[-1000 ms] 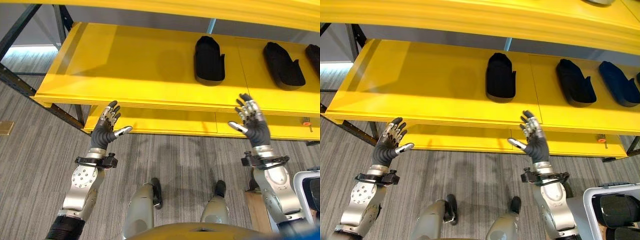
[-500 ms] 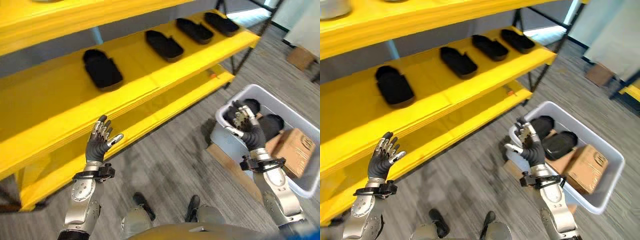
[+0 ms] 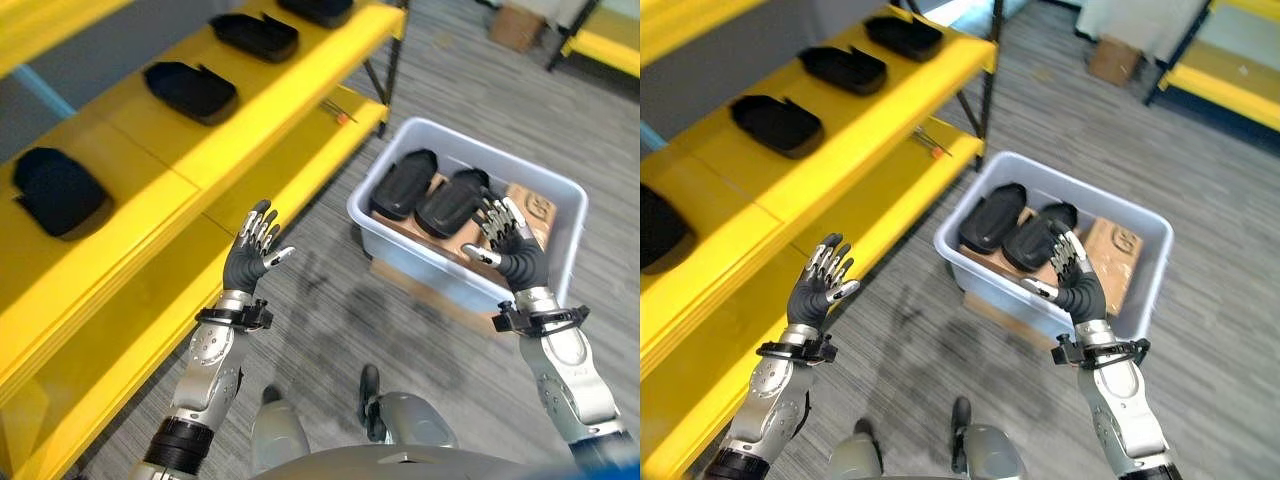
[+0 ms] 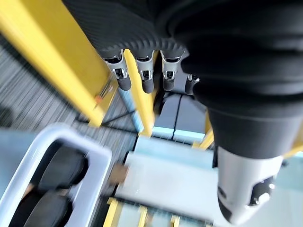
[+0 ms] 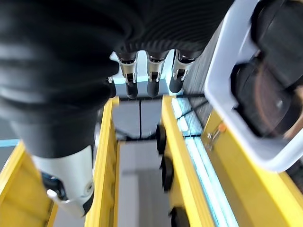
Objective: Move parts from the plastic box to the shelf.
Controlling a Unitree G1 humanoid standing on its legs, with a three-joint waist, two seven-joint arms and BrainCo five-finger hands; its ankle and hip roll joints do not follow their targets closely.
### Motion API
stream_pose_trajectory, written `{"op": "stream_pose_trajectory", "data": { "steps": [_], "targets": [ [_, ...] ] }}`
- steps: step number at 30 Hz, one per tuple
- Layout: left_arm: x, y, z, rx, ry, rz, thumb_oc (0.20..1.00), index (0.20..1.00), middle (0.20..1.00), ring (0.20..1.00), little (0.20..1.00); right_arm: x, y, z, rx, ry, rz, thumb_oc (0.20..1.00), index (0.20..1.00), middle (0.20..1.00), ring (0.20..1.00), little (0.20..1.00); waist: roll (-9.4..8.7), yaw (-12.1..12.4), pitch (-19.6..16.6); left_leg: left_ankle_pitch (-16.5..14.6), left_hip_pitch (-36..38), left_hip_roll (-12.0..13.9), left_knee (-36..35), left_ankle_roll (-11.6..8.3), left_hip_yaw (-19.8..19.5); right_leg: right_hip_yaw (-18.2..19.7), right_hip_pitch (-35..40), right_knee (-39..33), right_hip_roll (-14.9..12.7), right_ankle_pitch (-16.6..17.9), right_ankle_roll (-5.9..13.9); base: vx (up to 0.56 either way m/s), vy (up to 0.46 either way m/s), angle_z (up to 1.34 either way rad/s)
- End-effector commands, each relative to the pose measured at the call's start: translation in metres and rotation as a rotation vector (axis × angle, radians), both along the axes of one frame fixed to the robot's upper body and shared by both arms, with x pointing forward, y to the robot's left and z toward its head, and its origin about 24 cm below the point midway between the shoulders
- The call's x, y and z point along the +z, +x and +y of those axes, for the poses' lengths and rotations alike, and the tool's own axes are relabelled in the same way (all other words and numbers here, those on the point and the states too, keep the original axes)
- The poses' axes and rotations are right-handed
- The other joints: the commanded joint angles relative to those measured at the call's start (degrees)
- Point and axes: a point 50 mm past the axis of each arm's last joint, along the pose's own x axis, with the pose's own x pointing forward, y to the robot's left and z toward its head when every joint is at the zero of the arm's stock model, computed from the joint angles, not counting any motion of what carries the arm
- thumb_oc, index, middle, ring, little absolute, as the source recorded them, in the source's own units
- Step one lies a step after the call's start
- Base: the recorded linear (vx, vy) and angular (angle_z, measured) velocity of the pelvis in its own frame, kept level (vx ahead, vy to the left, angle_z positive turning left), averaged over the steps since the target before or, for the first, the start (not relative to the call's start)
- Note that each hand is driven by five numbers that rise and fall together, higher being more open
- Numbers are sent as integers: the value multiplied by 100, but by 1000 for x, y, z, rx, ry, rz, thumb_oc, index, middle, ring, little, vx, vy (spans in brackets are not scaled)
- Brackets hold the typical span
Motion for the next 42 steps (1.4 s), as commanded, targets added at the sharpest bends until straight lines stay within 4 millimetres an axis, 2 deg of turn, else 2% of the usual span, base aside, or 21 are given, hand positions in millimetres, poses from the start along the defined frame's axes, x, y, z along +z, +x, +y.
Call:
{"op": "stream_pose_trajectory", "data": {
  "steps": [1,3,6,8,9,11,16,19,20,21,22,23,24,25,27,28,30,31,33,37,42],
  "targets": [
    [17,-2,5,31,27,-107,1000,1000,1000,1000,1000,21,4,8,26,42,-136,1000,1000,1000,1000,1000,27,416,103,820,-702,-101,-543,99,-164,488,308,-148,-19,110,671,201,105,-38],
    [18,2,1,38,22,-114,1000,1000,1000,1000,1000,24,10,14,25,12,-154,1000,1000,1000,1000,1000,113,526,164,1076,-723,-172,-1003,13,-385,821,477,-147,135,-26,664,214,152,-84],
    [16,1,0,45,4,-110,1000,1000,1000,1000,1000,28,11,18,27,-9,-180,1000,1000,1000,1000,1000,173,521,90,995,-485,-72,-1046,96,-320,1067,582,-149,157,-142,675,198,209,-114],
    [25,6,-6,23,-5,-149,1000,1000,1000,1000,1000,24,12,18,17,18,-161,1000,1000,1000,1000,1000,147,440,48,929,-457,-142,-905,125,-132,1103,726,-127,-40,-257,728,163,184,-93],
    [25,6,-6,23,-5,-150,1000,1000,1000,1000,1000,24,12,18,17,18,-162,1000,1000,1000,1000,1000,157,452,40,946,-477,-127,-908,124,-128,1112,704,-132,-27,-236,728,190,238,-62],
    [31,9,-7,25,2,-170,1000,1000,1000,1000,1000,20,17,26,55,80,-128,1000,1000,1000,1000,1000,88,398,-55,710,-367,-216,-765,288,201,1259,704,0,-259,-322,815,209,263,-35],
    [28,14,-5,48,10,-146,1000,1000,1000,1000,1000,17,26,34,82,114,-95,1000,1000,1000,1000,1000,14,368,-175,309,-315,-289,-500,494,553,1339,562,271,-503,-224,1019,166,175,-54],
    [26,15,-2,64,22,-132,1000,1000,1000,1000,1000,19,26,32,49,66,-109,1000,1000,1000,1000,1000,-3,297,-176,34,-121,-435,-432,646,633,1317,375,891,-597,52,1219,165,160,-10],
    [27,15,-2,63,27,-133,1000,1000,1000,1000,1000,18,26,32,50,71,-104,1000,1000,1000,1000,1000,29,277,-160,25,-68,-428,-462,673,637,1284,200,1160,-569,263,1257,65,89,-10],
    [27,15,-2,63,27,-134,1000,1000,1000,1000,1000,18,26,32,50,70,-104,1000,1000,1000,1000,1000,31,284,-171,30,-83,-423,-465,672,644,1295,167,1187,-563,258,1256,50,127,-6],
    [28,17,-2,63,37,-134,1000,1000,1000,1000,1000,18,28,37,60,85,-100,1000,1000,1000,1000,1000,96,203,-55,-15,96,-399,-524,742,727,1103,-153,1813,-496,524,1339,60,141,-2],
    [28,16,-1,67,44,-133,1000,1000,1000,1000,1000,18,27,38,65,82,-102,1000,1000,1000,1000,1000,127,192,-30,-45,191,-390,-569,772,799,903,-258,1977,-523,544,1343,146,242,-14],
    [29,17,-1,67,58,-133,1000,1000,1000,1000,1000,18,26,42,77,85,-103,1000,1000,1000,1000,1000,158,214,13,-118,444,-427,-719,795,950,291,-367,1965,-879,596,1280,114,145,-24],
    [29,17,-1,67,58,-133,1000,1000,1000,1000,1000,18,26,42,77,85,-103,1000,1000,1000,1000,1000,162,202,18,-107,461,-430,-742,793,937,275,-347,1951,-880,597,1279,118,129,-40],
    [28,17,-2,65,50,-127,1000,1000,1000,1000,1000,20,27,44,86,87,-110,1000,1000,1000,1000,1000,202,209,26,-118,671,-362,-969,728,1160,-236,-590,1449,-1054,477,1210,69,65,-41],
    [28,17,-2,65,50,-127,1000,1000,1000,1000,1000,20,27,44,86,86,-110,1000,1000,1000,1000,1000,212,211,31,-113,700,-352,-1002,718,1161,-243,-563,1422,-1039,478,1203,103,13,-66],
    [28,17,1,81,38,-127,1000,1000,1000,1000,1000,22,29,46,86,75,-115,1000,1000,1000,1000,1000,188,195,102,-244,961,-296,-1094,589,1292,-707,-843,642,-1273,668,1322,166,-59,-63],
    [28,16,3,90,38,-126,1000,1000,1000,1000,1000,22,29,46,84,70,-117,1000,1000,1000,1000,1000,151,184,122,-182,963,-301,-1085,581,1379,-835,-819,358,-1325,873,1309,134,-89,-42],
    [24,14,5,104,39,-113,1000,1000,1000,1000,1000,23,29,46,86,62,-121,1000,1000,1000,1000,1000,117,152,170,-238,1107,-277,-1064,523,1390,-822,-693,57,-1363,1118,1393,96,-99,-36],
    [20,13,2,92,32,-98,1000,1000,1000,1000,1000,22,26,40,74,53,-118,1000,1000,1000,1000,1000,65,146,25,-291,1164,-315,-1060,455,1386,-747,-375,-346,-1235,1072,1328,97,-82,19],
    [16,11,-1,91,-18,-86,1000,1000,1000,1000,1000,24,26,30,48,56,-126,1000,1000,1000,1000,1000,144,95,-216,-320,1202,-143,-1002,295,1385,-855,-148,-439,-1077,949,1241,100,-111,3]
  ]
}}
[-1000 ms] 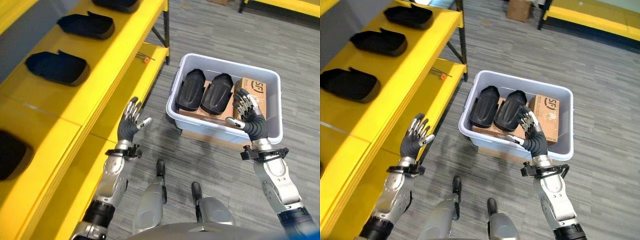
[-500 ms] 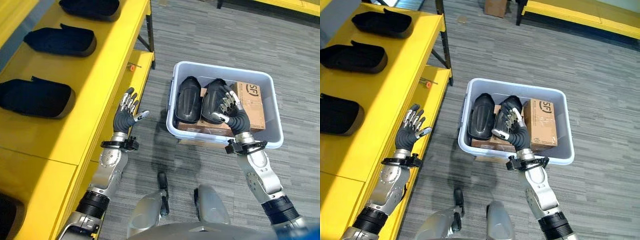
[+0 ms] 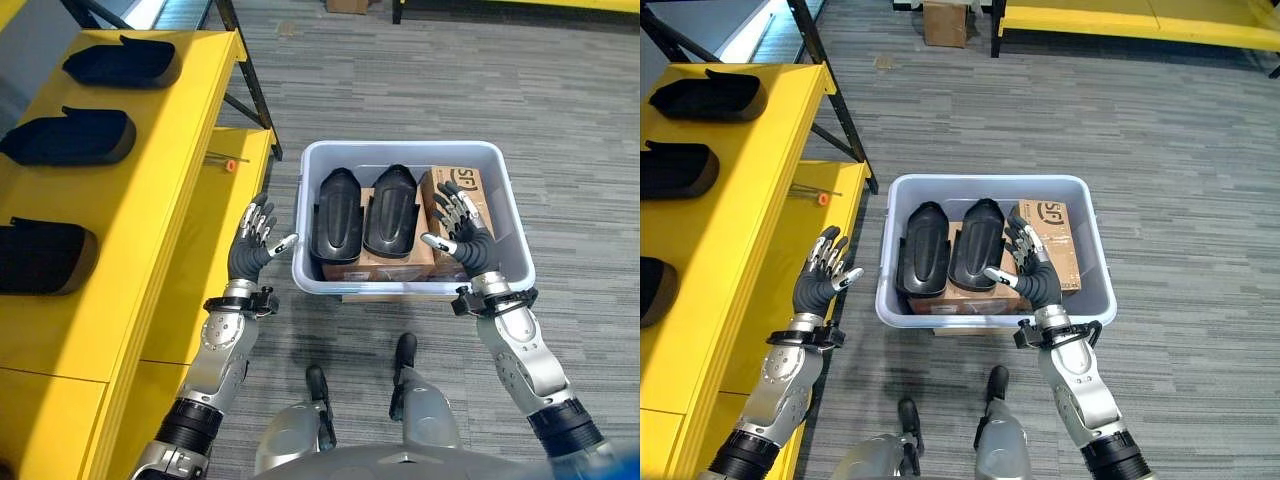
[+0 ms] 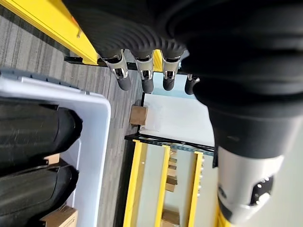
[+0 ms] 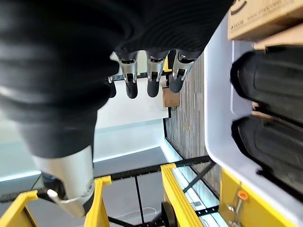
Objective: Move parts from the plastic box to the shelf.
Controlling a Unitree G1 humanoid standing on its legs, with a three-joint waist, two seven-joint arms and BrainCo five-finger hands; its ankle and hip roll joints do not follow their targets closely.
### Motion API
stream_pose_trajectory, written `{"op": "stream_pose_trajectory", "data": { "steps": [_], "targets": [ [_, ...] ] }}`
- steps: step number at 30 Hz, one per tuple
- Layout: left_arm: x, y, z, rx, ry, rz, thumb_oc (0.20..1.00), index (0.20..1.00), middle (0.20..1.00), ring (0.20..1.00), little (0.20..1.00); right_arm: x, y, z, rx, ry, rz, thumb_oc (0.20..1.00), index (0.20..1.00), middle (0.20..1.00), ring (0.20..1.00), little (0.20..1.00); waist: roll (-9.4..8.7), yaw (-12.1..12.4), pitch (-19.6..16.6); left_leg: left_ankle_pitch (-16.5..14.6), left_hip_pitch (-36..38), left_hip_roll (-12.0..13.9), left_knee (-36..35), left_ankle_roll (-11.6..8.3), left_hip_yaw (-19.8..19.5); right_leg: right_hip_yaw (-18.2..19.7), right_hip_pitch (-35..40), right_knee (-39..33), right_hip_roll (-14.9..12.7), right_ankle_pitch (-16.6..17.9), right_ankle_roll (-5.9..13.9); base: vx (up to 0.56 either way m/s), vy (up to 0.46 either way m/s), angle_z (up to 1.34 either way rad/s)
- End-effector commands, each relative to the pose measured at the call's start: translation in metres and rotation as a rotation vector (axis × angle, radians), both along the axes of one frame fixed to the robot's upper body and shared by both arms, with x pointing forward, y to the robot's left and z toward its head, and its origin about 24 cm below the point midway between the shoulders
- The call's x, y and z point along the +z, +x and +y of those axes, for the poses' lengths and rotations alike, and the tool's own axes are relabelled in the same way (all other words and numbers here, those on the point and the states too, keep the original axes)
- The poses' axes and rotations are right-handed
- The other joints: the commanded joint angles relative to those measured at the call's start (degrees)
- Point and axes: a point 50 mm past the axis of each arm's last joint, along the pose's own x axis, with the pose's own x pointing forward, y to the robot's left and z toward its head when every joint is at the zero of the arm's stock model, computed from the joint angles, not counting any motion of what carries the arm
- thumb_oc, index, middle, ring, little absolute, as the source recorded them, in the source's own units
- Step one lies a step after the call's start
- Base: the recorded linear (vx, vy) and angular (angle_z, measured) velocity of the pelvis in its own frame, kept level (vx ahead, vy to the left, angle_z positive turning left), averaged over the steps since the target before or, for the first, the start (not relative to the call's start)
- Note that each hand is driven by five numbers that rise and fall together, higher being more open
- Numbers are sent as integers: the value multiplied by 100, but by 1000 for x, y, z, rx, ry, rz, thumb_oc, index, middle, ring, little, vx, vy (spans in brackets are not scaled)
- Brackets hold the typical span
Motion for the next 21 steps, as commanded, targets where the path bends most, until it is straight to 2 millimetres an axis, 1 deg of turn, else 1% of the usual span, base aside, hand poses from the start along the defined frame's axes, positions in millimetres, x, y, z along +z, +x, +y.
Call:
{"op": "stream_pose_trajectory", "data": {
  "steps": [1,2,3,4,5,6,7,8,9,10,11,12,13,14,15,16,17,18,19,21],
  "targets": [
    [25,7,3,-9,9,-125,1000,1000,1000,1000,1000,29,4,-4,-17,37,-152,1000,1000,1000,1000,1000,-128,-47,-193,-291,-202,55,470,-99,-74,82,-8,517,-211,-373,404,51,-140,-8],
    [26,7,2,-8,5,-128,1000,1000,1000,1000,1000,30,5,-5,-19,35,-156,1000,1000,1000,1000,1000,-132,-68,-177,-332,-236,127,623,-144,-72,110,-10,560,-180,-442,359,62,-181,-8],
    [27,7,2,-9,0,-131,1000,1000,1000,1000,1000,32,5,-6,-21,35,-163,1000,1000,1000,1000,1000,-139,-85,-148,-440,-324,251,983,-195,-72,165,27,595,-113,-567,277,64,-199,-7],
    [26,6,2,-8,-3,-127,1000,1000,1000,1000,1000,32,5,-6,-24,39,-163,1000,1000,1000,1000,1000,-155,-84,-118,-484,-423,326,1345,-244,-92,204,79,592,-65,-635,211,47,-141,-2],
    [26,6,2,-8,-3,-127,1000,1000,1000,1000,1000,32,5,-6,-24,39,-163,1000,1000,1000,1000,1000,-146,-86,-119,-507,-447,343,1389,-248,-100,199,77,592,-54,-637,207,34,-147,2],
    [24,6,1,-15,-11,-123,1000,1000,1000,1000,1000,32,4,-8,-27,32,-166,1000,1000,1000,1000,1000,-177,-16,0,-293,-750,395,2247,-392,-317,262,201,581,39,-712,72,13,-118,-2],
    [24,6,0,-12,-15,-125,1000,1000,1000,1000,1000,32,3,-9,-31,28,-168,1000,1000,1000,1000,1000,-203,54,71,-155,-932,296,2570,-495,-621,303,255,552,70,-743,20,13,-126,5],
    [25,7,-1,-14,-24,-128,1000,1000,1000,1000,1000,33,3,-10,-38,27,-172,1000,1000,1000,1000,1000,-241,57,77,-37,-1078,286,2548,-513,-809,276,261,519,46,-755,4,120,82,-17],
    [24,6,0,-5,-43,-123,1000,1000,1000,1000,1000,32,3,-14,-72,27,-173,1000,1000,1000,1000,1000,-235,-25,-20,69,-1027,1013,1566,-459,-651,259,290,549,-64,-855,142,139,102,-6],
    [24,5,0,-5,-44,-121,1000,1000,1000,1000,1000,32,3,-14,-72,26,-171,1000,1000,1000,1000,1000,-230,3,-3,67,-939,1028,1504,-476,-616,285,317,571,-49,-888,141,191,194,6],
    [25,5,1,2,-42,-126,1000,1000,1000,1000,1000,32,3,-15,-85,28,-170,1000,1000,1000,1000,1000,-217,16,-36,356,-965,1232,1064,-505,-637,314,281,626,-109,-901,188,125,163,27],
    [26,6,2,16,-37,-128,1000,1000,1000,1000,1000,31,3,-16,-95,26,-167,1000,1000,1000,1000,1000,-173,53,-39,651,-1002,1375,709,-558,-787,368,280,693,-150,-966,226,177,258,8],
    [26,6,3,21,-36,-126,1000,1000,1000,1000,1000,30,4,-17,-107,21,-161,1000,1000,1000,1000,1000,-121,97,-41,883,-1039,1437,438,-615,-1003,443,317,727,-171,-1000,260,207,284,-13],
    [24,6,3,28,-39,-118,1000,1000,1000,1000,1000,29,4,-18,-110,22,-157,1000,1000,1000,1000,1000,-53,116,-54,1059,-1048,1475,188,-702,-1073,504,364,743,-208,-1035,305,231,286,-14],
    [22,5,4,25,-45,-116,1000,1000,1000,1000,1000,28,3,-18,-104,24,-154,1000,1000,1000,1000,1000,-24,119,-62,841,-964,1407,287,-691,-1112,609,430,769,-260,-1111,344,214,273,-17],
    [20,3,4,22,-44,-106,1000,1000,1000,1000,1000,30,2,-16,-93,9,-163,1000,1000,1000,1000,1000,14,113,-115,749,-965,1357,345,-695,-1089,660,458,759,-314,-1063,371,183,254,-32],
    [21,4,3,17,-43,-113,1000,1000,1000,1000,1000,29,2,-17,-103,-16,-166,1000,1000,1000,1000,1000,27,109,-125,740,-981,1291,370,-714,-953,677,472,761,-421,-1000,408,103,166,-60],
    [21,4,3,17,-42,-113,1000,1000,1000,1000,1000,29,2,-17,-103,-16,-166,1000,1000,1000,1000,1000,25,112,-126,740,-980,1289,370,-713,-949,680,470,761,-423,-999,409,98,192,-61],
    [26,6,3,5,-40,-132,1000,1000,1000,1000,1000,27,3,-18,-112,-1,-154,1000,1000,1000,1000,1000,15,106,-100,650,-1000,1196,483,-684,-856,685,497,756,-558,-920,447,90,180,-51],
    [32,8,4,-7,-8,-155,1000,1000,1000,1000,1000,27,5,-16,-97,23,-150,1000,1000,1000,1000,1000,-55,121,-83,508,-989,1048,573,-615,-714,785,452,692,-690,-758,512,101,233,-18]
  ]
}}
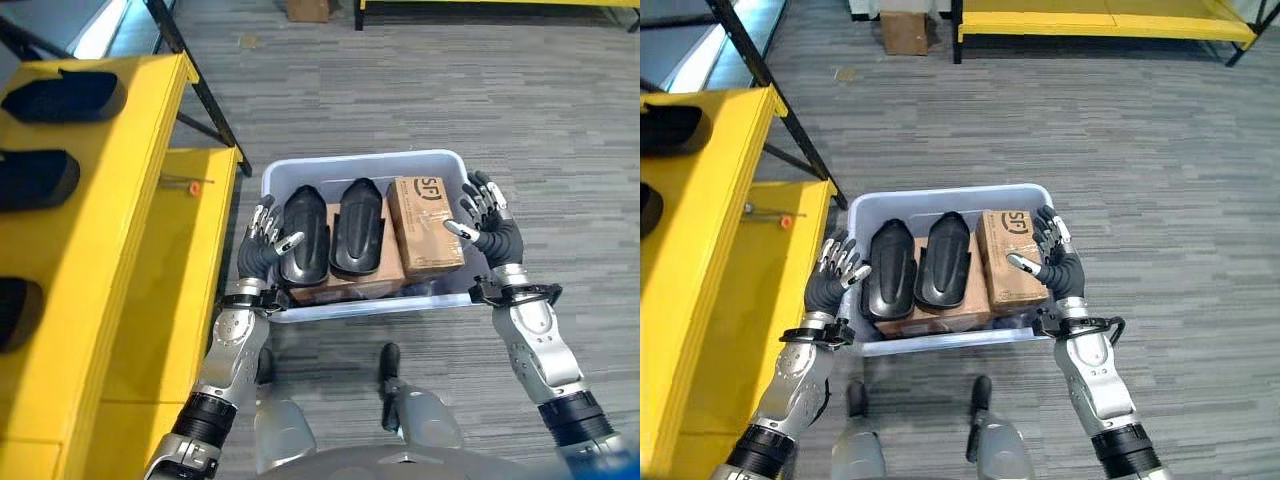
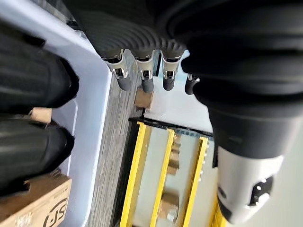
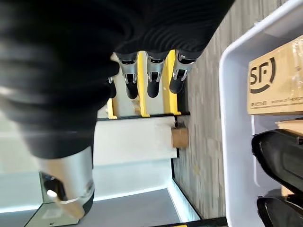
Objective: Move parts from the plastic box to the shelf.
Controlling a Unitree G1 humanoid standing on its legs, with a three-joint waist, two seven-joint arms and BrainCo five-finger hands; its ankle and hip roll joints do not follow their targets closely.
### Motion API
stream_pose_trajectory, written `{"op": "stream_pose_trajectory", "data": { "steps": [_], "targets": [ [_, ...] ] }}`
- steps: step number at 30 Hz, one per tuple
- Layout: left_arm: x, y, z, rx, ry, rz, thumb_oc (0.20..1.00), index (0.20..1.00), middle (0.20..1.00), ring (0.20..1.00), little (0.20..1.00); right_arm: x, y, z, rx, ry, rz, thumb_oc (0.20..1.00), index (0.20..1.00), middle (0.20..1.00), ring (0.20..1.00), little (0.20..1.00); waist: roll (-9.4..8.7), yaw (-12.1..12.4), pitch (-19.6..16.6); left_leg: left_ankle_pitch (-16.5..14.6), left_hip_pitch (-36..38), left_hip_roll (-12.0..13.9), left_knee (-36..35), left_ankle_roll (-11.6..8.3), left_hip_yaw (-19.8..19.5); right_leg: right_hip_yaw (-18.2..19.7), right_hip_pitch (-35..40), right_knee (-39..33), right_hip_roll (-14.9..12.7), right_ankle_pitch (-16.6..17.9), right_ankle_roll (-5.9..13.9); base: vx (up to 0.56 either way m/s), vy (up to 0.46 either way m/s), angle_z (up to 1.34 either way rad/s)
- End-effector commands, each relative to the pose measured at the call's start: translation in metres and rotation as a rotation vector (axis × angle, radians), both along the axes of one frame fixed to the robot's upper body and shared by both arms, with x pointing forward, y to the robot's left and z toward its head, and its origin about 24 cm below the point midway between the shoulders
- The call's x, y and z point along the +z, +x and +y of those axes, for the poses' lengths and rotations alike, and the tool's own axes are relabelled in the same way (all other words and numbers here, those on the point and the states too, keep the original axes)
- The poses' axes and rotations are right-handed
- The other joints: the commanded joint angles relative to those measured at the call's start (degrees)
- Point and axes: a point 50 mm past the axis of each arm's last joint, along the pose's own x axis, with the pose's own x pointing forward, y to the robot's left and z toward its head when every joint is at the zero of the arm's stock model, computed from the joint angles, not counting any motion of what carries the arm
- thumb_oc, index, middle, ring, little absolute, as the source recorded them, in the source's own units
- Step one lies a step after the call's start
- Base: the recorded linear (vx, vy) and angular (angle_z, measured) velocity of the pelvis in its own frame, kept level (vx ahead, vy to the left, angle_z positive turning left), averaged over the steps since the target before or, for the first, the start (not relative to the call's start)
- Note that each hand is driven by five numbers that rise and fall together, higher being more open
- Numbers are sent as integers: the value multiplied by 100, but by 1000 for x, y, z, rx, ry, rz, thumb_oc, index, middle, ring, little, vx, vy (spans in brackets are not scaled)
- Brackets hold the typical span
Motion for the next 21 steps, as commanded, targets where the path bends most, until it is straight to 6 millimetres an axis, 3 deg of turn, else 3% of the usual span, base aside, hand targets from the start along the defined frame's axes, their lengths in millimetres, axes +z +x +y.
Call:
{"op": "stream_pose_trajectory", "data": {
  "steps": [1,3,9,21],
  "targets": [
    [32,-6,17,21,48,-160,1000,1000,1000,1000,1000,23,2,15,57,50,-134,1000,1000,1000,1000,1000,-546,190,-140,-144,-146,-225,499,81,248,447,373,213,-1055,-75,587,74,251,-11],
    [38,-1,21,42,58,-178,1000,1000,1000,1000,1000,20,8,24,90,112,-108,1000,1000,1000,1000,1000,-622,221,-105,-352,-275,-357,708,196,433,544,219,141,-1209,128,686,56,186,-17],
    [54,2,22,63,62,-246,1000,1000,1000,1000,1000,27,17,25,68,130,-128,1000,1000,1000,1000,1000,-660,209,-83,-392,-517,-484,725,251,513,530,-19,35,-1305,335,761,59,56,-3],
    [95,7,0,8,-17,-415,1000,1000,1000,1000,1000,69,50,50,38,163,-250,1000,1000,1000,1000,1000,-407,250,436,-298,-1141,-387,832,169,587,439,-791,141,-1289,337,711,-25,-25,-7]
  ]
}}
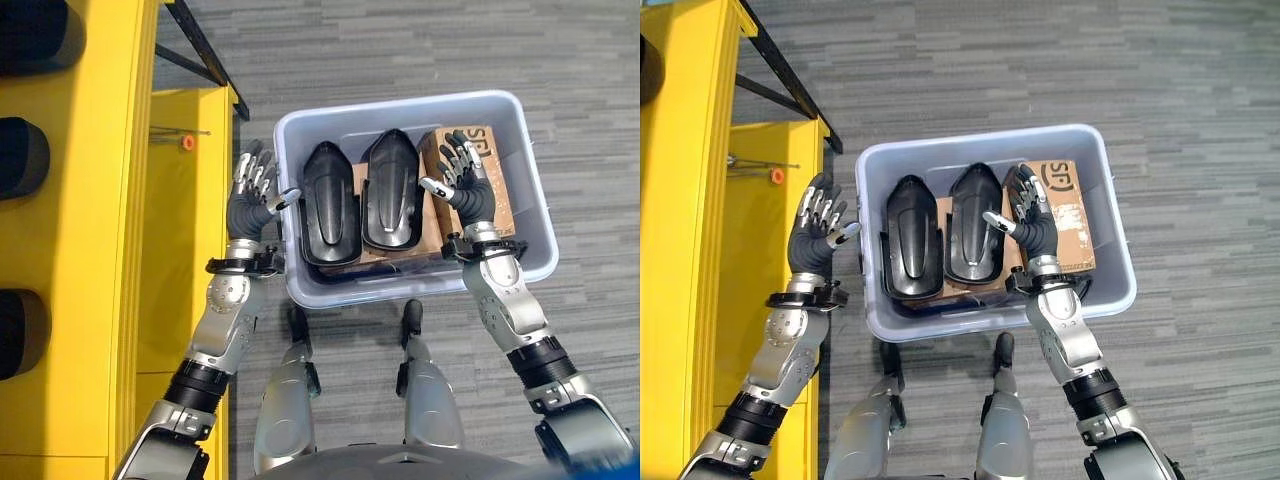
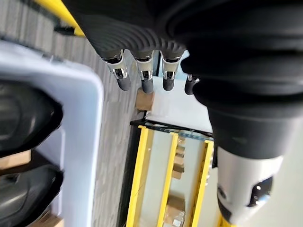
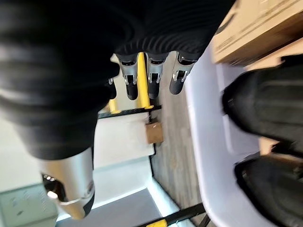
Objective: Move parts from the plastic box to the shelf.
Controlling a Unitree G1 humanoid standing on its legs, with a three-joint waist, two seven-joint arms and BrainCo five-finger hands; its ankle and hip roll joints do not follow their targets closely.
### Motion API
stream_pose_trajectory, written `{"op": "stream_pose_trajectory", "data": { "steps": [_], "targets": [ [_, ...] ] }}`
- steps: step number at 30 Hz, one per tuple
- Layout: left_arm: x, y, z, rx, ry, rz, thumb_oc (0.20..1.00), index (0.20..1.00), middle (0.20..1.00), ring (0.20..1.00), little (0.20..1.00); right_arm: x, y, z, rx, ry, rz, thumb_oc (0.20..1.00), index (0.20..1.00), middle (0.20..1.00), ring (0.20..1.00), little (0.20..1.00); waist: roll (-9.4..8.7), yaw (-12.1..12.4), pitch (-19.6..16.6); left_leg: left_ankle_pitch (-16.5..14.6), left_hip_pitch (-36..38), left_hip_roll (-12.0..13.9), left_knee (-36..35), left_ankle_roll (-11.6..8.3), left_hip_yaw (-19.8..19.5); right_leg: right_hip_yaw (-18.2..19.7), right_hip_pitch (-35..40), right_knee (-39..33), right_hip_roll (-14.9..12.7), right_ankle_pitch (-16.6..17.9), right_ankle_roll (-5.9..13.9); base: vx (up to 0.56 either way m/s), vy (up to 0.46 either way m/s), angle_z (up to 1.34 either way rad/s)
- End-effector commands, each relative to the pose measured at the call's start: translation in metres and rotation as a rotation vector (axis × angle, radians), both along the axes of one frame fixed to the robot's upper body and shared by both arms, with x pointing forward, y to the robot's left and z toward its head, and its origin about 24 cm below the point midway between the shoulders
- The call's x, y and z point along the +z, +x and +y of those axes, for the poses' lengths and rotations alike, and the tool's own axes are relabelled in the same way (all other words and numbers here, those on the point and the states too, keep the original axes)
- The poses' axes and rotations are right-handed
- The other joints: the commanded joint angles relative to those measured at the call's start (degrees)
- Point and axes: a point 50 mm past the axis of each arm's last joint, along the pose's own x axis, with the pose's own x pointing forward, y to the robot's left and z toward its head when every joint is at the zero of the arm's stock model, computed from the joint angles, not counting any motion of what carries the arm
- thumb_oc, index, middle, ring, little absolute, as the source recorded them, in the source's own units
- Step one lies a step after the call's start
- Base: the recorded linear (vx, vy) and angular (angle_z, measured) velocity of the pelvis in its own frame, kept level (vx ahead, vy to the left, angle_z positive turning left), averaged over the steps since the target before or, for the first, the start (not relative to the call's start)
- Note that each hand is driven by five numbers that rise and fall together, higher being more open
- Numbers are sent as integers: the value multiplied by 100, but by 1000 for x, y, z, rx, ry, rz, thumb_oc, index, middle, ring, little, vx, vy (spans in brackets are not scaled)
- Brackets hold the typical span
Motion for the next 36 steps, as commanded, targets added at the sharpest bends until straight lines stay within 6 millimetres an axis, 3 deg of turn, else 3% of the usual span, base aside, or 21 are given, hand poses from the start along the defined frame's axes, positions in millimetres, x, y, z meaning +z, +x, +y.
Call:
{"op": "stream_pose_trajectory", "data": {
  "steps": [1,7,25,36],
  "targets": [
    [33,-11,4,2,-54,-185,1000,1000,1000,1000,1000,33,-1,3,-39,60,-168,1000,1000,1000,1000,1000,45,90,-67,-154,-266,434,686,-294,-138,-44,106,654,-483,-208,256,-43,-6,-3],
    [32,-10,6,39,-51,-180,1000,1000,1000,1000,1000,50,-9,4,-65,32,-270,1000,1000,1000,1000,1000,75,53,156,-183,-447,494,807,-312,-43,33,-156,782,-439,-222,257,-40,-11,-10],
    [34,-14,10,72,-40,-195,1000,1000,1000,1000,1000,10,-9,7,-43,57,-104,1000,1000,1000,1000,1000,168,11,486,-121,-708,478,865,-334,-74,44,-440,914,-456,-223,193,-23,-7,-1],
    [34,-14,11,81,-27,-199,1000,1000,1000,1000,1000,-3,-1,13,-26,81,-30,1000,1000,1000,1000,1000,252,33,645,-65,-832,431,814,-344,-80,44,-594,936,-448,-203,164,0,0,0]
  ]
}}
